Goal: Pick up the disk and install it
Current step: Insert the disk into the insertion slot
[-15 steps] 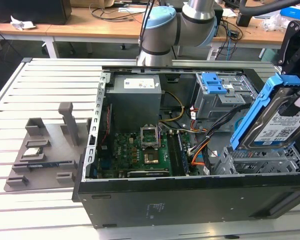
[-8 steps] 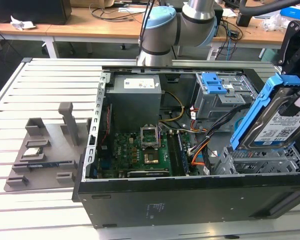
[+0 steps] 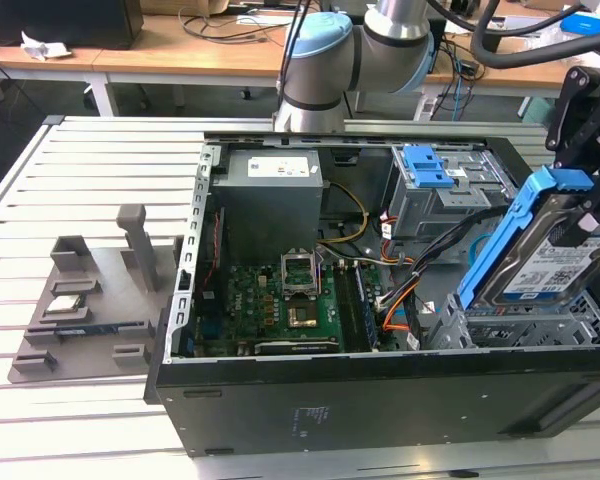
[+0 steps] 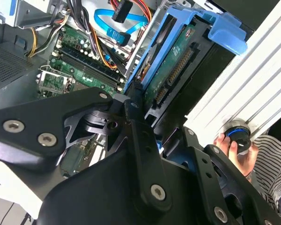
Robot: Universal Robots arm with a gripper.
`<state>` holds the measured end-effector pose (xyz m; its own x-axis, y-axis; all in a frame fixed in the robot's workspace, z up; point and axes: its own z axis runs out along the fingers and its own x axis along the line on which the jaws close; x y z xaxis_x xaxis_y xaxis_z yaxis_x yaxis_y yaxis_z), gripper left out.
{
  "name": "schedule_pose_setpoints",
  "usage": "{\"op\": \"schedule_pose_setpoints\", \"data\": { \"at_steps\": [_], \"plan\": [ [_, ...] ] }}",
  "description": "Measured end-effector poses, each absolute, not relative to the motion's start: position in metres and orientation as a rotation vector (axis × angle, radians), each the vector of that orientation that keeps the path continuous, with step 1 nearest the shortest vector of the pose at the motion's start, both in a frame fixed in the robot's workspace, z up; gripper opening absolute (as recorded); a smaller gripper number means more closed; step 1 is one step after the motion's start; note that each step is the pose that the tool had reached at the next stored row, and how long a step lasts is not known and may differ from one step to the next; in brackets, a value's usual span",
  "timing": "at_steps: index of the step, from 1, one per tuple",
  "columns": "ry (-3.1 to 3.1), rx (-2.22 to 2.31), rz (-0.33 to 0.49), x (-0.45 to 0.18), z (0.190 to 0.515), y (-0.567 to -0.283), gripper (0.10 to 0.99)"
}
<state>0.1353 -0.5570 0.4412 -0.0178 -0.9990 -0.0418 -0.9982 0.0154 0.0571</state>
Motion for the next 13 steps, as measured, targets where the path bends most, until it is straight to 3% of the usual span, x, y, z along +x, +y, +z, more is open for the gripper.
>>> {"op": "schedule_pose_setpoints", "data": {
  "at_steps": [13],
  "plan": [
    [-2.231, 2.194, -0.11, 0.137, 0.414, -0.557, 0.365]
  ]
}}
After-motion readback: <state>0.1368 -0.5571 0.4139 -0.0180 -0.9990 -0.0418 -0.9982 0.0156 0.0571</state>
